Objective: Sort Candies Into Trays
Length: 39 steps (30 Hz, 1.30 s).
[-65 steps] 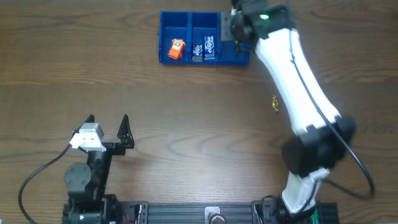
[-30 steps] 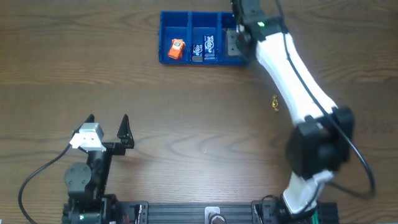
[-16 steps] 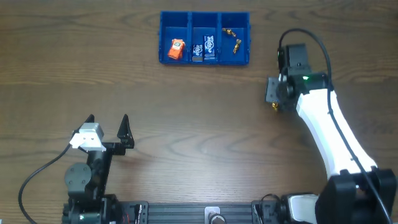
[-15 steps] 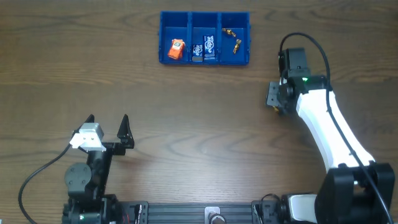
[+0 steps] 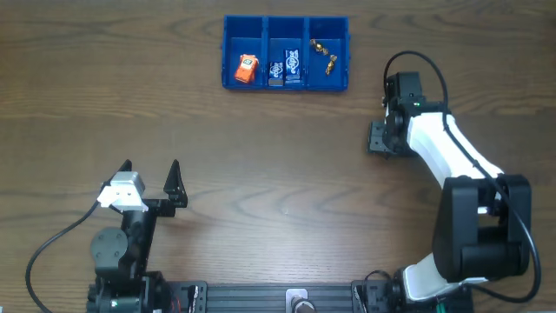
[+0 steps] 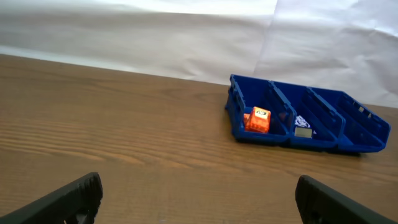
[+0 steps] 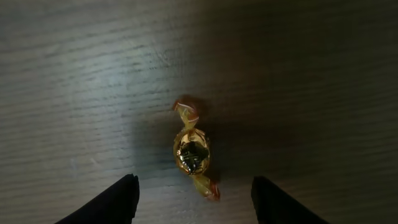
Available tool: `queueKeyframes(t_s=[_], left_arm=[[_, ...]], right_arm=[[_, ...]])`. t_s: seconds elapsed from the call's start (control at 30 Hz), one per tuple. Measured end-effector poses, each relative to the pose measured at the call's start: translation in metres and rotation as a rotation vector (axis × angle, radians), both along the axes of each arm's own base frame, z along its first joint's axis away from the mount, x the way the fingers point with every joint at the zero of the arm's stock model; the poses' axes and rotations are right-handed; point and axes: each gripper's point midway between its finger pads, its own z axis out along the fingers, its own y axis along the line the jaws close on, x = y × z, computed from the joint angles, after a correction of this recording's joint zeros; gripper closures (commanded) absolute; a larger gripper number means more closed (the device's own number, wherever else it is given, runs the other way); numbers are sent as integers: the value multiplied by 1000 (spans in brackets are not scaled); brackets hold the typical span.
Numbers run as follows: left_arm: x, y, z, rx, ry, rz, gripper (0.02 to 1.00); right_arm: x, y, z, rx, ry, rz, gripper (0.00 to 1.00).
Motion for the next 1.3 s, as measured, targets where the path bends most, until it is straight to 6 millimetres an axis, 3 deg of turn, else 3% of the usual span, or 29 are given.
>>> queueKeyframes(t_s=[0.3, 1.03, 1.3], left_arm=[[0, 0, 0, 0, 0, 0, 20], [0, 0, 0, 0, 0, 0, 20], [0, 0, 0, 0, 0, 0, 20]], right_arm=[[-2, -2, -13, 2, 35, -2, 408], [11, -1, -13, 38, -16, -6, 454], [8, 0, -20, 44, 7, -5, 533]])
